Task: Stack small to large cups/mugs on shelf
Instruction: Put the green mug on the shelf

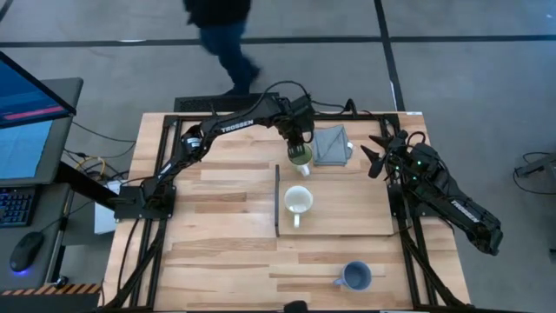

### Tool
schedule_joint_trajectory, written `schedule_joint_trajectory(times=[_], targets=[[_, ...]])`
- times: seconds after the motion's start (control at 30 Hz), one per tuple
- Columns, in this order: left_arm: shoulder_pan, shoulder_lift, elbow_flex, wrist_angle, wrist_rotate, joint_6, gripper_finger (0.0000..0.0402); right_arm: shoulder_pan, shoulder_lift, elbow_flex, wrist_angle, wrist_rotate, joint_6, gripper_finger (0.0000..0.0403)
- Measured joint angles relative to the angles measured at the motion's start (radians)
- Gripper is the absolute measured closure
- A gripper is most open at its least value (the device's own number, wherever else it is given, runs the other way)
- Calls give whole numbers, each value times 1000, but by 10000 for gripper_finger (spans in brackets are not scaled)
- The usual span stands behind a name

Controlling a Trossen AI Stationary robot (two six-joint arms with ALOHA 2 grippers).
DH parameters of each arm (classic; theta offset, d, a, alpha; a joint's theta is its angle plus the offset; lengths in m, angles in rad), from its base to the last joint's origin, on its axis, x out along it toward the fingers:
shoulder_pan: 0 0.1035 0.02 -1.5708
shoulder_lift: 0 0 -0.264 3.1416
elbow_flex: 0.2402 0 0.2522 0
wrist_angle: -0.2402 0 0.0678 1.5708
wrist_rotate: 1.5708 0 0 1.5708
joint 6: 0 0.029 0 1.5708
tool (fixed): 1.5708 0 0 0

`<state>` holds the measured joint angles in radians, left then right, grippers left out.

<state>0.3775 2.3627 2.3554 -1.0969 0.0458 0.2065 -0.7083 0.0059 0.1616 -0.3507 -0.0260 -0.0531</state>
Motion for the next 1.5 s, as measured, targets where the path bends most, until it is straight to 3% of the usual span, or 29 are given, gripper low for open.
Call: schedule_joint_trajectory(times=[0.43, 0.8, 1.07, 1.33, 1.5], targets=[[4, -46, 0, -27, -31, 24, 283, 0, 0, 0, 0, 0, 0, 142], [13, -270, 0, 68, 2, 70, 283, 1, 0, 3, -19, 0, -5, 142], [27, -454, -8, 34, -1, 36, 283, 1, 0, 3, -20, 0, -8, 142], [48, -632, -204, 195, -25, 19, 283, 1, 0, 3, -20, 0, -10, 142], [78, -799, -489, 372, -4, 0, 283, 1, 0, 4, -22, 0, -10, 142]])
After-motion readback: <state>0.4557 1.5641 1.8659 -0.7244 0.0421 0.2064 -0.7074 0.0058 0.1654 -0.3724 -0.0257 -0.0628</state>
